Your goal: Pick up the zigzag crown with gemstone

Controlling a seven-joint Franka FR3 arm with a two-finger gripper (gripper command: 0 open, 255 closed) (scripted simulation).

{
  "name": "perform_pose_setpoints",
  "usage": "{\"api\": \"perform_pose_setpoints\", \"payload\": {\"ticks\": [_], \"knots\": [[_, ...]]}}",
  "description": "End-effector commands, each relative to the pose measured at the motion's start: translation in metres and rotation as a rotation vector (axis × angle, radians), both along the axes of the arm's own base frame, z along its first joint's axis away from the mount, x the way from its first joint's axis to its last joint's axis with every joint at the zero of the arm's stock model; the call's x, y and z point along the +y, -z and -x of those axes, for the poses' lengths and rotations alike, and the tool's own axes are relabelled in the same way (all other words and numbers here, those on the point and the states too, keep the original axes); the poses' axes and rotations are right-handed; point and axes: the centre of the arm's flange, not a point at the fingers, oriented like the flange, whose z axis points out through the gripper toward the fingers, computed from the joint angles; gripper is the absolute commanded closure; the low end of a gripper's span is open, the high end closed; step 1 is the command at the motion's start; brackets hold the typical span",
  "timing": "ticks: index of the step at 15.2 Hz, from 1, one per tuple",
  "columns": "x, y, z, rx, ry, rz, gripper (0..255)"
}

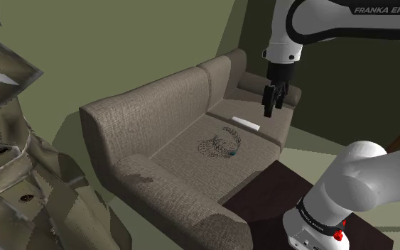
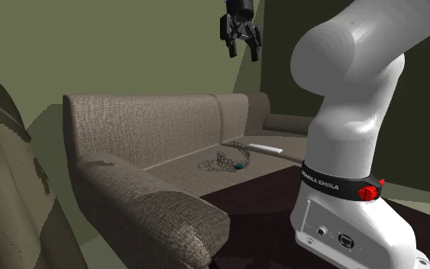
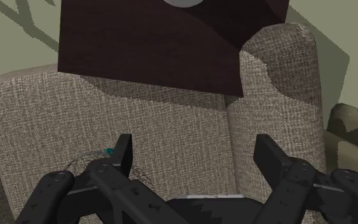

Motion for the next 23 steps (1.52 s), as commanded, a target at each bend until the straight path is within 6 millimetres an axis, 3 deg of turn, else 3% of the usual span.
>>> {"api": "perform_pose_setpoints", "payload": {"ticks": [1, 23], "knots": [[0.0, 0.0, 0.0, 0.0, 0.0, 0.0, 0], [-0.039, 0.24, -0.153, -0.008, 0.001, 0.095, 0]]}}
